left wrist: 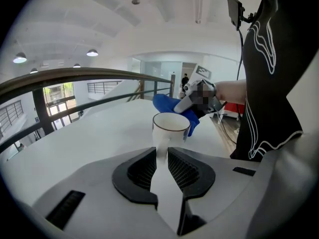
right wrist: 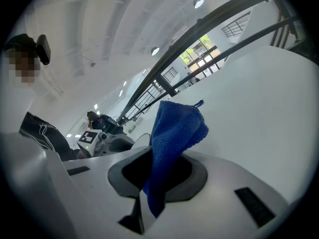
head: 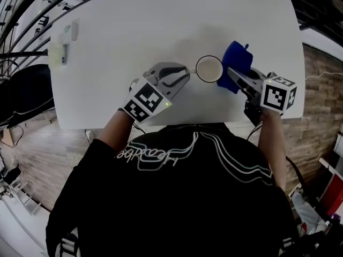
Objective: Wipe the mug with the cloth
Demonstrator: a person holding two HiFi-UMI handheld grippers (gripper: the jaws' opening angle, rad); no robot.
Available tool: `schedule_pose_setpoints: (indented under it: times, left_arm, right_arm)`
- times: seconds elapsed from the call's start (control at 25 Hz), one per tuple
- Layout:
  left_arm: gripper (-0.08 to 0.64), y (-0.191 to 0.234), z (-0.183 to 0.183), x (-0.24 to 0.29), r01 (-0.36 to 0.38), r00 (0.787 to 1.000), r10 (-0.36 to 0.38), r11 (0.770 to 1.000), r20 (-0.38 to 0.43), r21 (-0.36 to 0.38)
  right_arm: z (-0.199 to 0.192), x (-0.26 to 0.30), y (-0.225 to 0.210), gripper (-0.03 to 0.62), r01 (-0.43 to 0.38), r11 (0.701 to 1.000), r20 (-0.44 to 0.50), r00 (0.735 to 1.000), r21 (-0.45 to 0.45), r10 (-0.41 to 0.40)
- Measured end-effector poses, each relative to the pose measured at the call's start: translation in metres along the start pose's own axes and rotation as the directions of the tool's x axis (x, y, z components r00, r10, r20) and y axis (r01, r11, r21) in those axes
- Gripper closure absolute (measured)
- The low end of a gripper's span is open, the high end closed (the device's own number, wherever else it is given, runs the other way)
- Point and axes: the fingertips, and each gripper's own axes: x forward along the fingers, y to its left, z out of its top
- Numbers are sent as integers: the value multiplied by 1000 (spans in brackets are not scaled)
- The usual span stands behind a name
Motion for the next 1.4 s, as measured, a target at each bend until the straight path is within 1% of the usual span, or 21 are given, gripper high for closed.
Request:
schedule_pose_setpoints:
  times: [0.2, 0.32, 0.44, 0.56, 0.68, 0.76, 0.96, 1.08, 1.16, 1.28, 1.4]
  left_arm:
    - [491, 0, 4, 2, -9, 1000, 9, 1000, 2, -1]
    - [489, 5, 3, 2, -19, 1000, 19, 1000, 3, -10]
    - [489, 9, 2, 2, -28, 1000, 28, 999, 2, -15]
    - [489, 12, 2, 2, -31, 1000, 31, 999, 2, -17]
    - [489, 19, 5, 3, -41, 999, 41, 999, 11, -22]
    - [489, 24, 7, 5, -49, 999, 49, 999, 16, -25]
    - [489, 36, 8, 10, -51, 999, 51, 999, 15, 9]
    - [489, 36, 11, 13, -46, 999, 45, 999, 16, 24]
    - [489, 36, 14, 15, -41, 999, 41, 999, 18, 27]
    - [489, 40, 16, 18, -37, 999, 36, 999, 22, 29]
    - [489, 41, 22, 22, -37, 999, 36, 999, 28, 30]
  right_arm:
    - [-9, 6, -9, 541, -33, 997, -134, 991, -74, 23]
    - [-15, 13, -10, 541, -60, 992, -212, 977, -107, 36]
    - [-23, 16, -10, 541, -78, 985, -281, 959, -155, 32]
    - [-28, 16, -11, 541, -97, 980, -325, 945, -174, 35]
    - [-23, 13, -15, 541, -104, 974, -345, 938, -202, 28]
    - [-16, 10, -16, 541, -112, 971, -342, 939, -213, 33]
    - [10, 8, -4, 541, -180, 964, -294, 948, -193, 118]
    - [21, 7, 0, 541, -194, 955, -290, 949, -225, 124]
    - [23, 6, 3, 541, -213, 948, -297, 945, -234, 139]
    - [25, 10, 10, 541, -259, 935, -319, 932, -244, 175]
    - [23, 11, 14, 541, -286, 924, -345, 919, -255, 189]
